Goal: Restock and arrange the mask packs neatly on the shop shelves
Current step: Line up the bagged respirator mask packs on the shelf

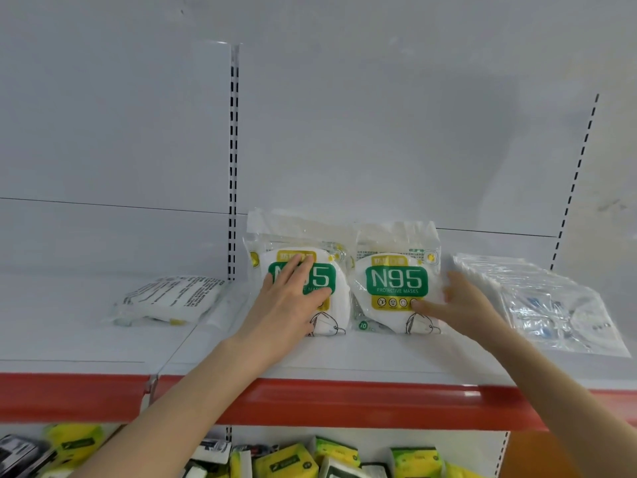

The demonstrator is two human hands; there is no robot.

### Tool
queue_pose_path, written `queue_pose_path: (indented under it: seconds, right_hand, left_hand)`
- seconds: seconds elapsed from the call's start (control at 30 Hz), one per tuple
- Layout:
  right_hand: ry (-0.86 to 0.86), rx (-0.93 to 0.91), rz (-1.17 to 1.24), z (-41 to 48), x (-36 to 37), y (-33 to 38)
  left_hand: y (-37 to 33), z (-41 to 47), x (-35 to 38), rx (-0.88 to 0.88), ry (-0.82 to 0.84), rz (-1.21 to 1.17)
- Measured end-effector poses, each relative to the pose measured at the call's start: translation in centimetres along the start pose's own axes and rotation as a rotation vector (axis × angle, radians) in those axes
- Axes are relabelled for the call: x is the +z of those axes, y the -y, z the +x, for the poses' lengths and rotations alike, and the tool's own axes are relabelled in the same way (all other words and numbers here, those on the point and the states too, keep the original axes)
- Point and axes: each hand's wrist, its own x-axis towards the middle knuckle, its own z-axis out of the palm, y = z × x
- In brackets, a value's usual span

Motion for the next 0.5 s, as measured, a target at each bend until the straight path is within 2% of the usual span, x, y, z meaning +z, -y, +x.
queue_pose_path:
  seconds: [0.13,0.2,0.3,0.4,0.5]
  right_hand:
    - [-0.237,-0.161,-0.11,-2.4,0.5,2.2]
    - [-0.296,-0.275,-0.114,-3.8,1.2,4.0]
    - [-0.263,-0.433,-0.098,-5.2,2.9,7.3]
    - [-0.164,-0.546,-0.031,-6.4,5.1,11.0]
    - [-0.043,-0.589,0.084,-7.4,7.7,15.2]
  left_hand:
    - [0.3,-0.4,-0.1,0.036,-0.092,-0.058]
    - [0.8,-0.6,0.0,0.092,-0.219,-0.08]
    - [1.8,-1.3,-0.3,0.17,-0.4,-0.077]
    - [3.9,-2.6,-1.9,0.173,-0.388,-0.154]
    - [7.7,-3.8,-3.2,0.089,-0.348,-0.148]
